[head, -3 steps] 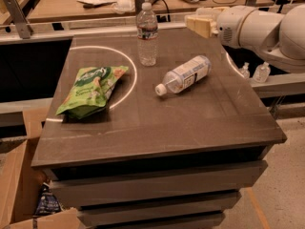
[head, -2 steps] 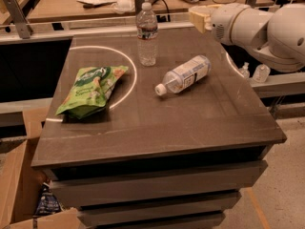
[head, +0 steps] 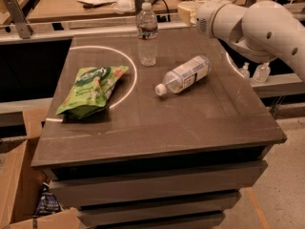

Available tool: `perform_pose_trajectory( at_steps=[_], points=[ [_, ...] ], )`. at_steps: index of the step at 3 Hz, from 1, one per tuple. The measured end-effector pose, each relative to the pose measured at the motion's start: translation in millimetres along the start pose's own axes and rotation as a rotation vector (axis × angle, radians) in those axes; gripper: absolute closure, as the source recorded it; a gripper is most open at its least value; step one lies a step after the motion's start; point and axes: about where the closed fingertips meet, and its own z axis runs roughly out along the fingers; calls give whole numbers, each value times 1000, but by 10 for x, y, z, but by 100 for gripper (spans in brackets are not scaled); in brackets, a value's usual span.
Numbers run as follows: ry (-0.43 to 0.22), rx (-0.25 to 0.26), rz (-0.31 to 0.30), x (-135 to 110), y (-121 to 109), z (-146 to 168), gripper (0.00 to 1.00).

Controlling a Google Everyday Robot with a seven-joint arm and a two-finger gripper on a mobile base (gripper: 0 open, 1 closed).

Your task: Move water bottle near blue plastic bottle

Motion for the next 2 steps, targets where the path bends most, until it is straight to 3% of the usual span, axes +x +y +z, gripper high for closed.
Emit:
perform_pose_trajectory(
  at_steps=[2],
  points=[
    [22, -32, -20, 80, -87, 496, 100]
  ],
)
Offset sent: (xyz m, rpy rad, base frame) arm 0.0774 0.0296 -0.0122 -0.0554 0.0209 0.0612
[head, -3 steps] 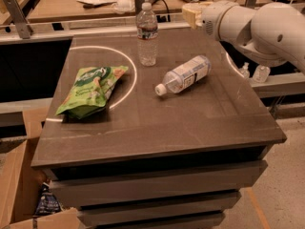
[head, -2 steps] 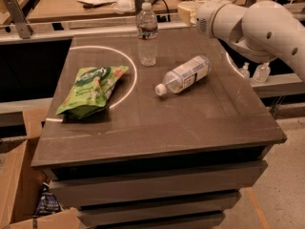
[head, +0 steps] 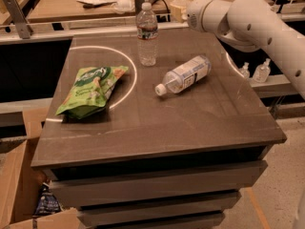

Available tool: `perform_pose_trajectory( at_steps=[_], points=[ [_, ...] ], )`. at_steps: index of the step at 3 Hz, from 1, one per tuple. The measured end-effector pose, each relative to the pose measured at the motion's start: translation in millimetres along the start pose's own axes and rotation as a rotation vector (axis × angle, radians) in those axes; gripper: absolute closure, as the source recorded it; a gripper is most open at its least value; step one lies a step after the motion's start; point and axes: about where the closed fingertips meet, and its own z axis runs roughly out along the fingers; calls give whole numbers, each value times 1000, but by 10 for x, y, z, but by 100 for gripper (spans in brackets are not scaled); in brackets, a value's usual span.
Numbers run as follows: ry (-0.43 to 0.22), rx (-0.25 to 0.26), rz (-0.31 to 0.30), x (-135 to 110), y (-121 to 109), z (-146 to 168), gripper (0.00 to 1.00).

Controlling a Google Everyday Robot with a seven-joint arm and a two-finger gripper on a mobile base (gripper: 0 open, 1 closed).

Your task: Move water bottle near blue plastic bottle

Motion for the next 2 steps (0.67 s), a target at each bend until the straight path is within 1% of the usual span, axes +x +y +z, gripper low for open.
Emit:
perform_pose_trajectory(
  at_steps=[1, 2],
  points=[
    [8, -45, -17, -25, -8, 268, 100],
    [9, -101, -23, -73, 13, 491, 100]
  ],
)
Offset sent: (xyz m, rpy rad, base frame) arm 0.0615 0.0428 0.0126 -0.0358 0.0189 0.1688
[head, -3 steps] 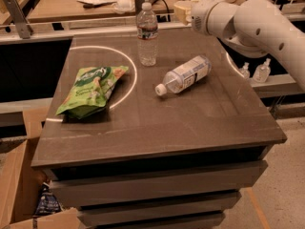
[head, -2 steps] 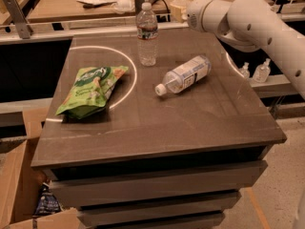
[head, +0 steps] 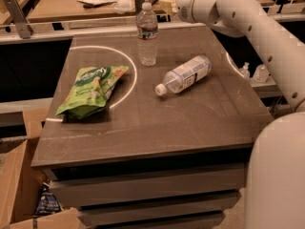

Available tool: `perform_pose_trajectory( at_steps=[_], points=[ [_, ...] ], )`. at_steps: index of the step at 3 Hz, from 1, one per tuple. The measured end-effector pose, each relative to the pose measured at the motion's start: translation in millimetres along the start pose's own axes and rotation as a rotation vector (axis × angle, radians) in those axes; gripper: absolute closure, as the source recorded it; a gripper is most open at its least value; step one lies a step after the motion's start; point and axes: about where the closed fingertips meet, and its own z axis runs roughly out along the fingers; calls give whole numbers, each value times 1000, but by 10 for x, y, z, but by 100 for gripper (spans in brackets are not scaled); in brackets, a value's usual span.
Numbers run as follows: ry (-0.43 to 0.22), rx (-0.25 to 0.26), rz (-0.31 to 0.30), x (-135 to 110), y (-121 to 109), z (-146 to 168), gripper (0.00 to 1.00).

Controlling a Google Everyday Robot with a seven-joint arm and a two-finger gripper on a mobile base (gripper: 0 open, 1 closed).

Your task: Move water bottle near blue plastic bottle

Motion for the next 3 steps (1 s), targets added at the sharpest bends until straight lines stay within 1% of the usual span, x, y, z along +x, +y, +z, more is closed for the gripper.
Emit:
perform_pose_trajectory(
  at_steps=[1, 2, 3],
  points=[
    [-21, -109, -6, -42, 97, 210, 100],
    [-31, -236, -2, 22, 229, 363, 100],
    [-32, -362, -14, -18, 404, 271, 100]
  ],
)
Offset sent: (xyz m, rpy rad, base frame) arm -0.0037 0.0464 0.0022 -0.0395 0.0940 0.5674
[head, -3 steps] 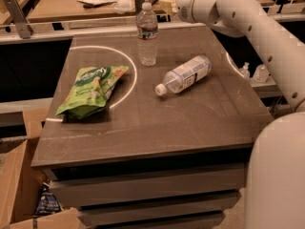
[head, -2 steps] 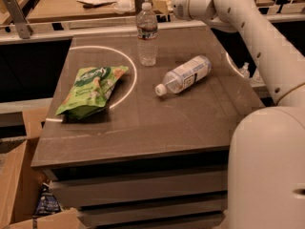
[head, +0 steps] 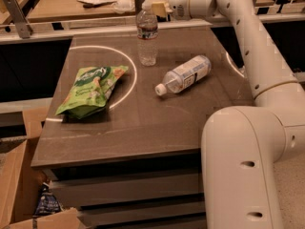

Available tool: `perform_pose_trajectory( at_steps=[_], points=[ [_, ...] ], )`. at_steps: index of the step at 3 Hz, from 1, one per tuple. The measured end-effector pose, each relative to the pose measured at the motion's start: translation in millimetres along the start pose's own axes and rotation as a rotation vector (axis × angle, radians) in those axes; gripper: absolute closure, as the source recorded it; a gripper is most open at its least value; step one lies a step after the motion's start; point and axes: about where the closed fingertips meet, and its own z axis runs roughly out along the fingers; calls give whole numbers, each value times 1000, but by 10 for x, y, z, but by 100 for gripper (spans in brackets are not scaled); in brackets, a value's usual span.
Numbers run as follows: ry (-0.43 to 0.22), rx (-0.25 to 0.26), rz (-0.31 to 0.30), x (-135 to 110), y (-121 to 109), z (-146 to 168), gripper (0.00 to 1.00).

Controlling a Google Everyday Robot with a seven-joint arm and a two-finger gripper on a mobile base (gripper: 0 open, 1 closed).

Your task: Move water bottle near blue plastic bottle

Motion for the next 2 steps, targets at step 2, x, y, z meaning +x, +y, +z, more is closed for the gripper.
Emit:
perform_pose_trajectory(
  at_steps=[2],
  points=[
    [78, -271, 25, 102, 673, -321, 100]
  ],
)
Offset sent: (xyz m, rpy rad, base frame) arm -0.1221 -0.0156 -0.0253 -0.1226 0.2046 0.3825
